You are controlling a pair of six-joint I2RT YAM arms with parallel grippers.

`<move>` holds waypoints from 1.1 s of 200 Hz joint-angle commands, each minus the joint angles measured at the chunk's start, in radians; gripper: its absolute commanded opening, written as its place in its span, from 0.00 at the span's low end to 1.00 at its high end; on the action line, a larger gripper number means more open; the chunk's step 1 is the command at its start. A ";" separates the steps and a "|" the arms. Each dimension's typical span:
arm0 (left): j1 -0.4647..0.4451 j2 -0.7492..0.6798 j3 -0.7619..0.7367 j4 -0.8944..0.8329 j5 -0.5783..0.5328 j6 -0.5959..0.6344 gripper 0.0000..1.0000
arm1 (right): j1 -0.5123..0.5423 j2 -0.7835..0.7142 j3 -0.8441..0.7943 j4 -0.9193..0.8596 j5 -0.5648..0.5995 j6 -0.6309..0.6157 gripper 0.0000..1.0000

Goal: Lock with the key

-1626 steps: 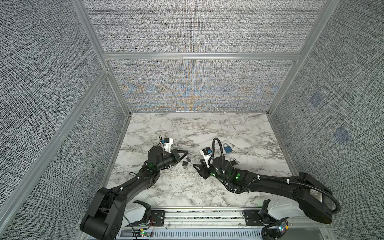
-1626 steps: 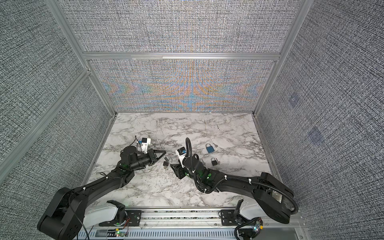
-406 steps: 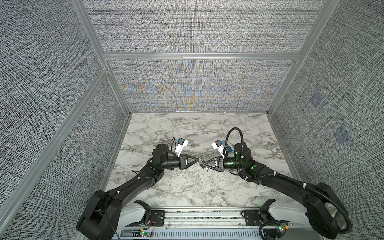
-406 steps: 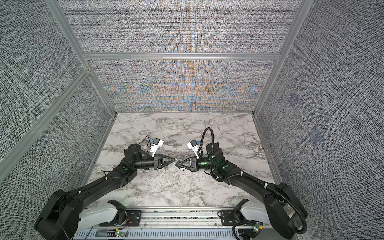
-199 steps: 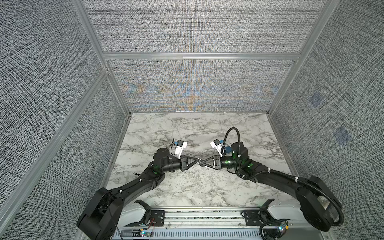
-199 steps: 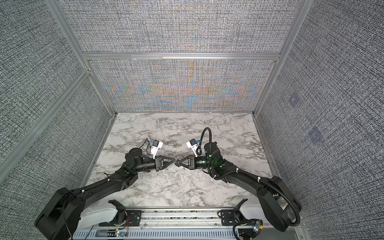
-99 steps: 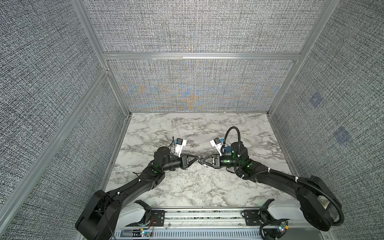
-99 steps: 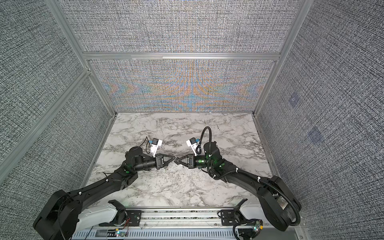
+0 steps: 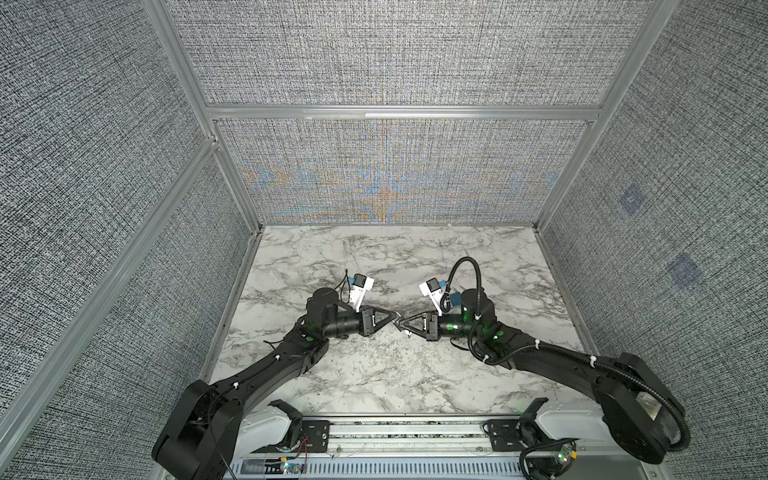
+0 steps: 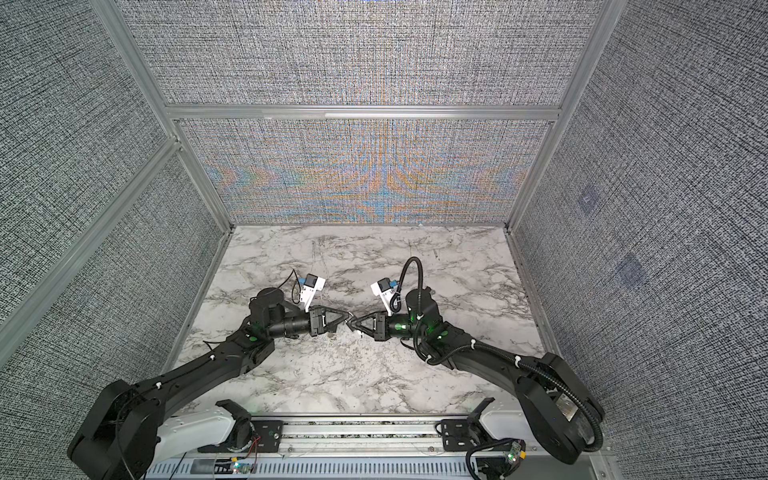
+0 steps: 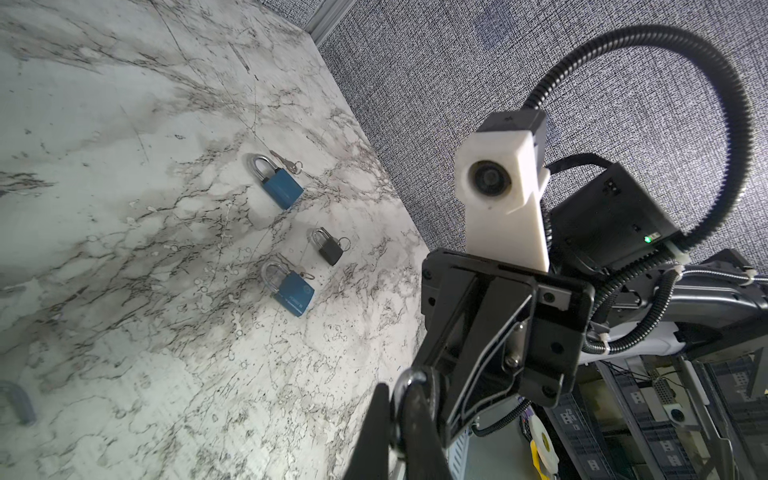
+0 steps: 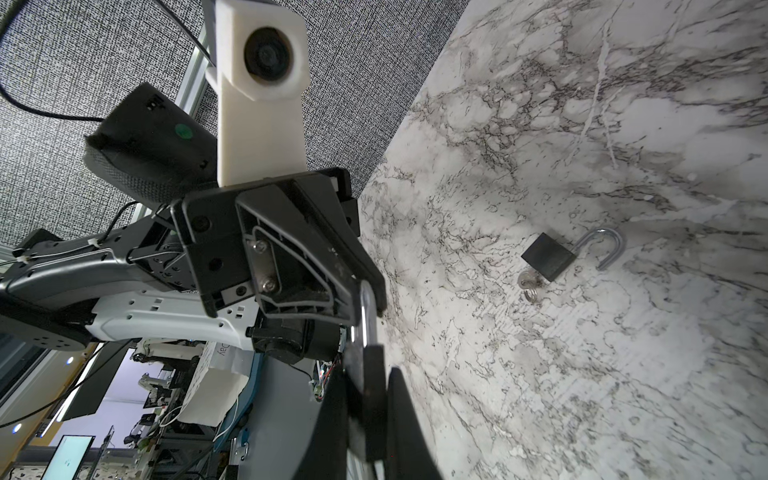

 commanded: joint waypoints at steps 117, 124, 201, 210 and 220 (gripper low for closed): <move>0.001 -0.016 0.005 0.055 0.063 0.001 0.24 | 0.029 0.000 0.021 0.015 -0.028 -0.019 0.00; 0.001 -0.016 0.005 0.054 0.061 0.001 0.25 | 0.029 0.000 0.023 0.017 -0.029 -0.018 0.00; 0.003 -0.013 -0.004 0.042 0.050 0.001 0.00 | 0.029 -0.006 0.029 0.017 -0.029 -0.012 0.00; 0.002 -0.011 -0.006 0.038 0.047 0.001 0.00 | 0.029 -0.009 0.030 0.017 -0.024 -0.009 0.00; 0.003 -0.012 -0.007 0.035 0.043 0.002 0.00 | 0.027 -0.010 0.030 0.014 -0.016 -0.010 0.00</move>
